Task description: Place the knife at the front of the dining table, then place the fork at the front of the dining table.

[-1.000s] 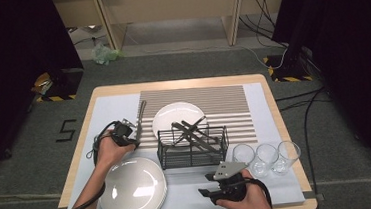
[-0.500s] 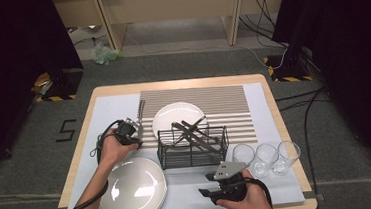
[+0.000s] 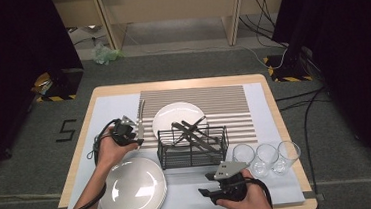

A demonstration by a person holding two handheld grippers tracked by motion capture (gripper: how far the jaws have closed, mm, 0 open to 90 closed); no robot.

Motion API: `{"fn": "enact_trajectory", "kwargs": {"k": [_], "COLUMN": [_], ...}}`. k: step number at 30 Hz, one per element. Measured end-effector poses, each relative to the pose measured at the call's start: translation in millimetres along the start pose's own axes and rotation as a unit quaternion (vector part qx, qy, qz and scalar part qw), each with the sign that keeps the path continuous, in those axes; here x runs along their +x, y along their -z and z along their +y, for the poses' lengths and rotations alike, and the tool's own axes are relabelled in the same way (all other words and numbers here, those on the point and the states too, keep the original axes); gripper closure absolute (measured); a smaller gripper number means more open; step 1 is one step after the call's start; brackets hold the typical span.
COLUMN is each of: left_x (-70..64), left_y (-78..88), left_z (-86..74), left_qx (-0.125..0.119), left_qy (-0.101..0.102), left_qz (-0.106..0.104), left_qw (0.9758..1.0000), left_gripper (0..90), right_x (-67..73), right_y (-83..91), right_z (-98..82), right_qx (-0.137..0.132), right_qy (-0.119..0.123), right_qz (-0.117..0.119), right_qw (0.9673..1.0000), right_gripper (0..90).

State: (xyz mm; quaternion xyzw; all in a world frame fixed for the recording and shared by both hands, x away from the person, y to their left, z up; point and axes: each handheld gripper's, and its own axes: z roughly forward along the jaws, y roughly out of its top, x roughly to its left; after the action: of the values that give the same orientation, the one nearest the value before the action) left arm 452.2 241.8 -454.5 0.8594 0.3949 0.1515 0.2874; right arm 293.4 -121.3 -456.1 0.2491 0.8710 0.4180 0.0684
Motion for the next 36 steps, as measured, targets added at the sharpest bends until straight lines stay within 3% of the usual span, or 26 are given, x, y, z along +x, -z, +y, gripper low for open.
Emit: {"fn": "enact_trajectory", "kwargs": {"k": [7, 10, 16, 19, 22, 27, 31, 36], "left_x": [-1.0, -2.2, -8.4, -11.1, -11.5, -15.0, -16.7, -19.9], "left_y": [23.7, 35.2, 53.1, 62.3, 70.4, 76.0, 73.7, 75.6], "left_z": [-9.1, -14.9, -34.9, -46.6, -57.2, -69.3, -76.1, -74.5], "left_qx": [-0.068, -0.094, -0.156, -0.178, -0.192, -0.202, -0.2, -0.203], "left_qy": [0.007, 0.004, 0.014, 0.024, 0.039, 0.048, 0.056, 0.053], "left_qz": [0.016, 0.014, -0.02, -0.016, -0.013, -0.017, -0.022, -0.023], "left_qw": [0.9975, 0.9955, 0.9875, 0.9836, 0.9804, 0.9781, 0.9779, 0.9776], "left_gripper": [26.6, 21.2, 16.9, 17.0, 17.9, 18.0, 18.7, 18.9], "right_x": [-1.4, -1.7, -4.4, -4.4, -3.5, -2.4, -1.7, -2.5], "right_y": [3.8, 5.8, 10.8, 15.0, 18.9, 22.7, 23.6, 26.4], "right_z": [1.7, 2.9, 2.8, 3.3, 5.0, 8.6, 12.4, 12.9], "right_qx": [-0.009, -0.014, -0.022, -0.032, -0.039, -0.044, -0.045, -0.049], "right_qy": [-0.002, -0.005, -0.012, -0.015, -0.015, -0.011, -0.011, -0.011], "right_qz": [-0.003, -0.003, -0.004, -0.003, -0.006, -0.014, -0.016, -0.016], "right_qw": [1.0, 0.9999, 0.9997, 0.9994, 0.9991, 0.9989, 0.9988, 0.9986], "right_gripper": [44.6, 44.4, 44.2, 44.2, 44.3, 44.3, 44.2, 44.3]}}
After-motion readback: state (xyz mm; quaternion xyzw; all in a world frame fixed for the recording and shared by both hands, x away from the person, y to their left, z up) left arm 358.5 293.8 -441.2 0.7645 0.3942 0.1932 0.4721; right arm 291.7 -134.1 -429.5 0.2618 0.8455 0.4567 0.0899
